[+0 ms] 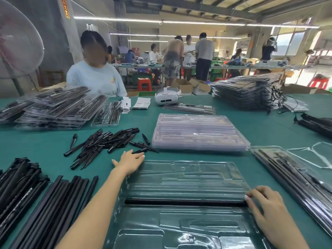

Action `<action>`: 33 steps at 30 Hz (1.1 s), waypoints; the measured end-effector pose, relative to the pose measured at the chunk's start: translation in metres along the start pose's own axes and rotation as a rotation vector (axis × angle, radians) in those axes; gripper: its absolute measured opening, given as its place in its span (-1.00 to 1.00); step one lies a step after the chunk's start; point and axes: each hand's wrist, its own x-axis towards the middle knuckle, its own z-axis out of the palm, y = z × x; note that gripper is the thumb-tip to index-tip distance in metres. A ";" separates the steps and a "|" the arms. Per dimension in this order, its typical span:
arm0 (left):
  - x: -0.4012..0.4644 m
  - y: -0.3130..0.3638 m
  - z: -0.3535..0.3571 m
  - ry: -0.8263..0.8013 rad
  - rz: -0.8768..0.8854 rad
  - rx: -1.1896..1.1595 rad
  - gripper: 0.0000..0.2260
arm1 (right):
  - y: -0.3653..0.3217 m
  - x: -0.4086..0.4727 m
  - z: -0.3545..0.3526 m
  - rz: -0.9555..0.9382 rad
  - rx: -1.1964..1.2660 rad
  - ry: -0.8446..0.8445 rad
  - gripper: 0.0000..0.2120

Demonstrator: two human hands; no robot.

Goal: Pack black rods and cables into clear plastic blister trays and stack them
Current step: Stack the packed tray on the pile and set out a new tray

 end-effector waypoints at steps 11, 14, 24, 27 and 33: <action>-0.100 0.071 -0.003 0.396 0.496 -0.682 -0.61 | 0.000 0.000 -0.005 -0.021 -0.033 -0.022 -0.96; -0.136 0.095 0.014 0.180 0.590 -0.839 -0.54 | -0.001 -0.001 -0.008 -0.032 -0.026 -0.010 -0.95; -0.170 0.104 0.078 0.014 0.914 -0.246 -0.76 | 0.003 -0.001 -0.007 -0.034 0.036 -0.023 -0.90; -0.177 0.102 0.094 -0.040 0.912 -0.057 -0.70 | 0.005 -0.002 -0.007 -0.012 0.059 -0.033 -0.89; -0.187 0.108 0.091 -0.117 0.864 0.144 -0.57 | 0.004 -0.003 -0.006 0.008 0.067 -0.051 -0.89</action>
